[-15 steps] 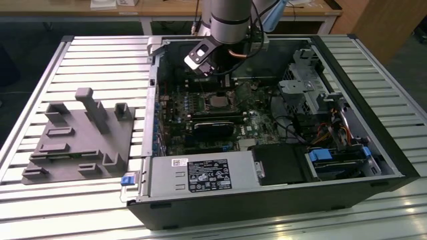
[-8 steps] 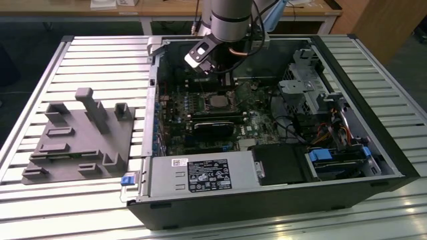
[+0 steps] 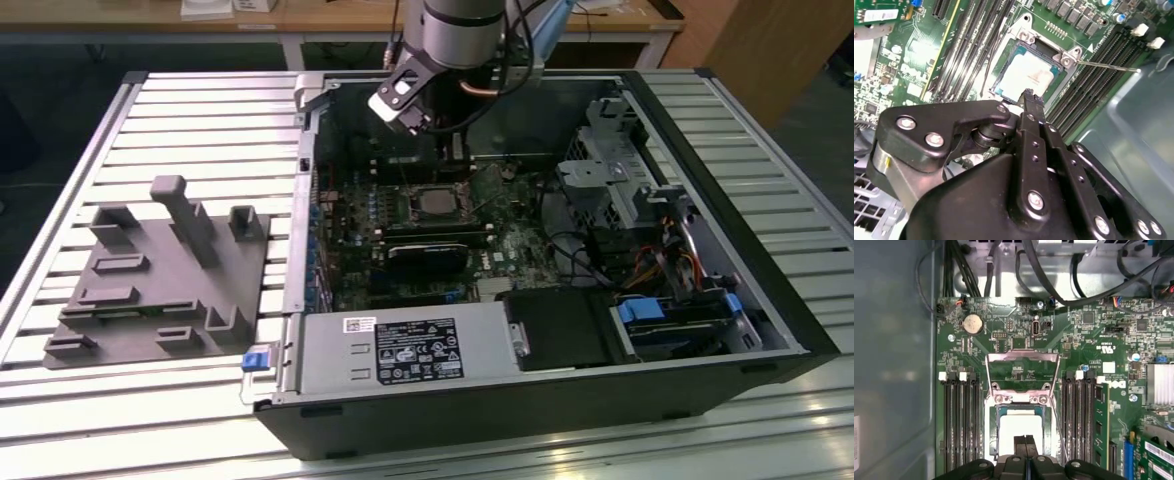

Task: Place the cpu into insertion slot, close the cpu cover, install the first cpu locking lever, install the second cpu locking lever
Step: 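Place the cpu into insertion slot, then close the cpu cover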

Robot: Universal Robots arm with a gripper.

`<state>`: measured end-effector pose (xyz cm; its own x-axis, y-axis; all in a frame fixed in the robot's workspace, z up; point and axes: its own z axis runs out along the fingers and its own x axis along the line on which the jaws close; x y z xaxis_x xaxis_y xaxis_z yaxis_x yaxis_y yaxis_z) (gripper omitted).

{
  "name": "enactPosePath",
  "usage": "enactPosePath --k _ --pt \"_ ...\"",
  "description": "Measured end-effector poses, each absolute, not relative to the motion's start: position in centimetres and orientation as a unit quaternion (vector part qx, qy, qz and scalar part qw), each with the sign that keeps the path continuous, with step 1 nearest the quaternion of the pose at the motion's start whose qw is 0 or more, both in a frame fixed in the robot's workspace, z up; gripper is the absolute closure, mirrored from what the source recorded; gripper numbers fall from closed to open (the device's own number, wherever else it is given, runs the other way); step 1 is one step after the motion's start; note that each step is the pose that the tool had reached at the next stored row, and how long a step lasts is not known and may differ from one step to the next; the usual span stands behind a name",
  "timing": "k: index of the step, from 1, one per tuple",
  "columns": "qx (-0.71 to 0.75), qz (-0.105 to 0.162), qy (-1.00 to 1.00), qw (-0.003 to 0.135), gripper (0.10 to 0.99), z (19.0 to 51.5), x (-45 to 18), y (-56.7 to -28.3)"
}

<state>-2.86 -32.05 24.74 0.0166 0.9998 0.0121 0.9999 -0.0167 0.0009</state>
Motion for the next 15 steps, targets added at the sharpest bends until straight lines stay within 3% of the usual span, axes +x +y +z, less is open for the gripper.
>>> enactPosePath --k 15 --pt "-0.713 -0.005 -0.701 0.004 0.980 25.29 -2.86 -32.05"
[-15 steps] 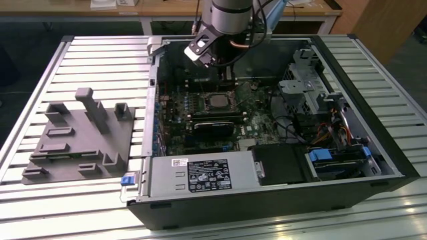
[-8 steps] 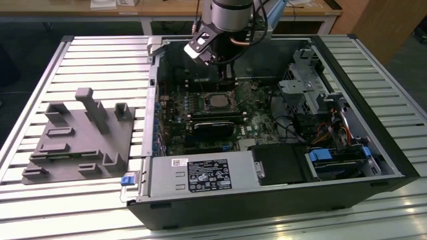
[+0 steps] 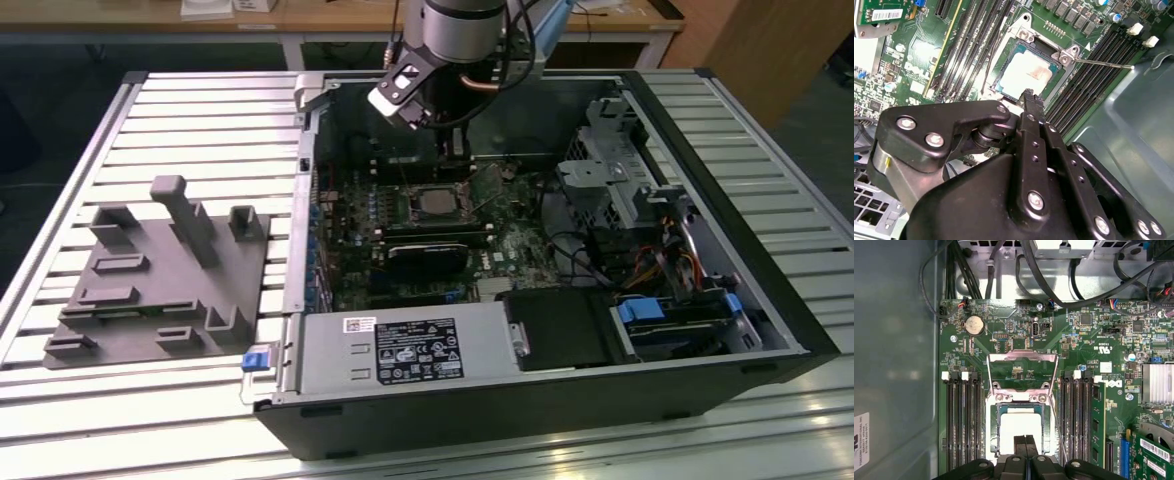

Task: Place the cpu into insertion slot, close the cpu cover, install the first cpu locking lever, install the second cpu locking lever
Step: 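Close the cpu cover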

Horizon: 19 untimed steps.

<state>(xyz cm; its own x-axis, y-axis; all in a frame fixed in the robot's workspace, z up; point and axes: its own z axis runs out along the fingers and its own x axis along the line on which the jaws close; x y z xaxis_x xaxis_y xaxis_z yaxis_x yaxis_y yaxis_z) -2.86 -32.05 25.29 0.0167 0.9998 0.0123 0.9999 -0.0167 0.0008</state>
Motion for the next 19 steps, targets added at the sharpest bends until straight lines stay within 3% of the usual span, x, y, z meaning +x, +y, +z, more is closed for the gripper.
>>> enactPosePath --k 19 --pt "-0.713 -0.005 -0.701 0.004 0.980 26.12 -2.43 -32.05"
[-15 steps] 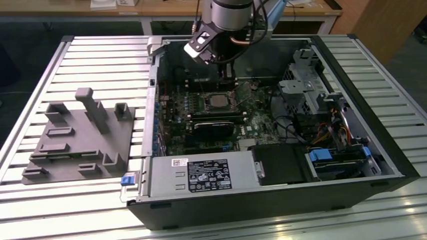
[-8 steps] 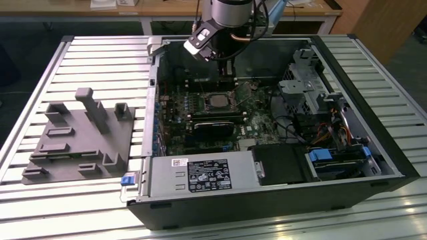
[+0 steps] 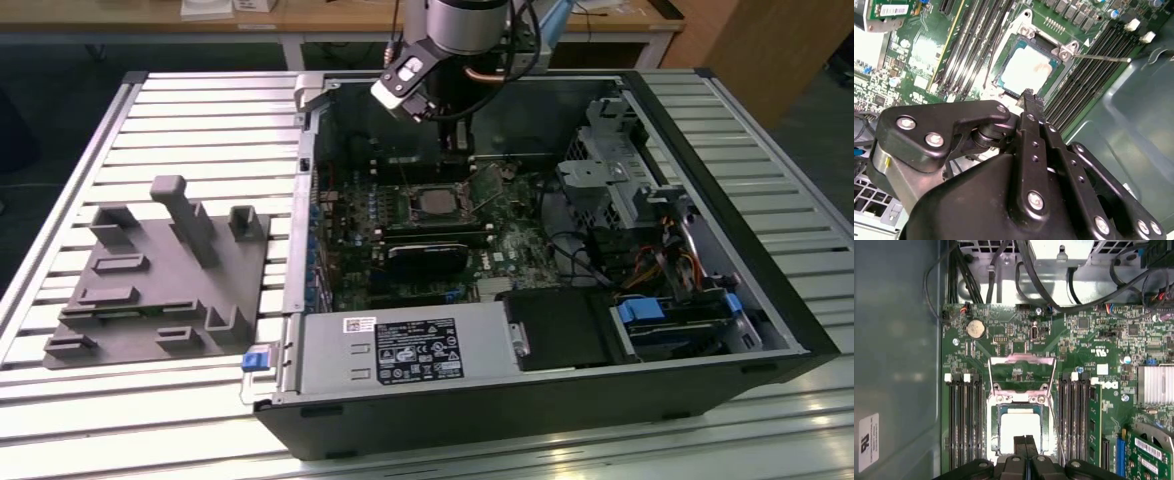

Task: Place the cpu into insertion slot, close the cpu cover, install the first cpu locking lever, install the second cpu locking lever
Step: 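Close the cpu cover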

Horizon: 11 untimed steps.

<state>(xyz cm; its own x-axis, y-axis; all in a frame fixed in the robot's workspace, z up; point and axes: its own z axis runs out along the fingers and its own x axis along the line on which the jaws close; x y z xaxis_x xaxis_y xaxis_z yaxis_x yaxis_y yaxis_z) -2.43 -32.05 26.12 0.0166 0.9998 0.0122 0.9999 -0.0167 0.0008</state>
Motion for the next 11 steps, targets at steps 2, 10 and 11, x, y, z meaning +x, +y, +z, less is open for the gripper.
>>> enactPosePath --k 2,10,11 --pt "-0.713 -0.005 -0.701 0.004 0.980 26.1 -2.0 -32.1" --pt "-0.713 -0.005 -0.701 0.004 0.980 26.1 -0.1 -32.0" --pt "-0.713 -0.005 -0.701 0.004 0.980 26.1 0.2 -32.1"
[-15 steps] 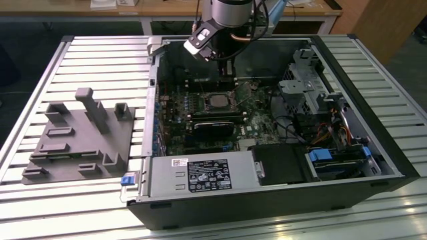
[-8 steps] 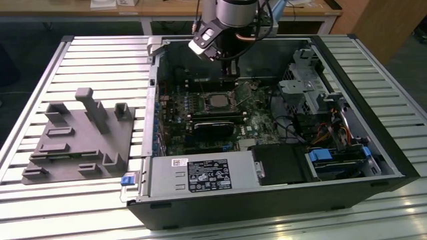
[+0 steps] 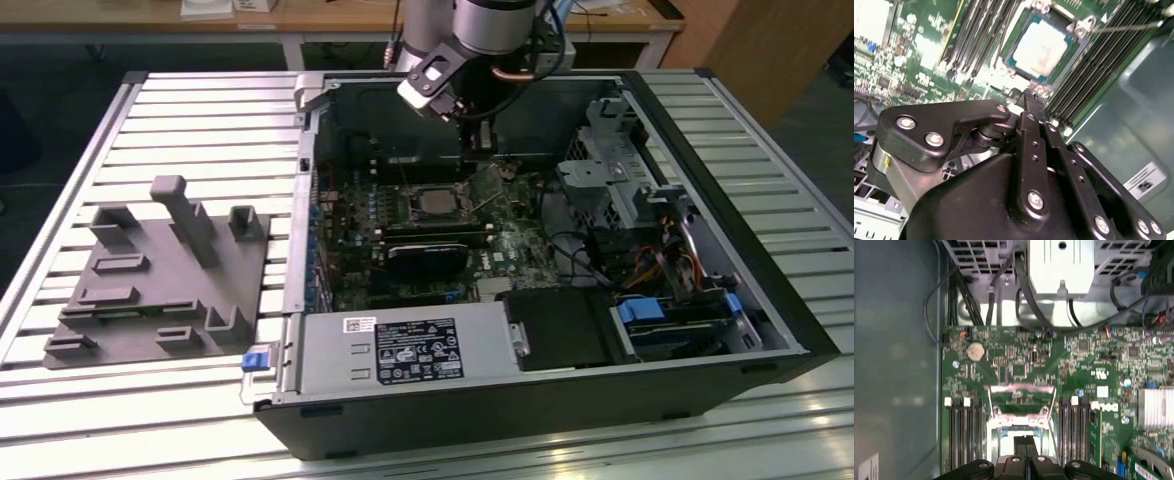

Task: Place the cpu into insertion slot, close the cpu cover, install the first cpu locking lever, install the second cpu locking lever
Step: 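Close the cpu cover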

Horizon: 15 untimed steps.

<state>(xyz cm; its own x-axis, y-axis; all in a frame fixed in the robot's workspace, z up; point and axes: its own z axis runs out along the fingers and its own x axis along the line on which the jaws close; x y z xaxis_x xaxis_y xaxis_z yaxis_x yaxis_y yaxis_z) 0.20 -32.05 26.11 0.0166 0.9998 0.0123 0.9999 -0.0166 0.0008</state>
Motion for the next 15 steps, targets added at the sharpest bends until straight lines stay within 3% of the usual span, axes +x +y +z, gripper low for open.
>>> enactPosePath --k 15 --pt "-0.713 -0.005 -0.701 0.004 0.980 26.1 5.5 -32.0"
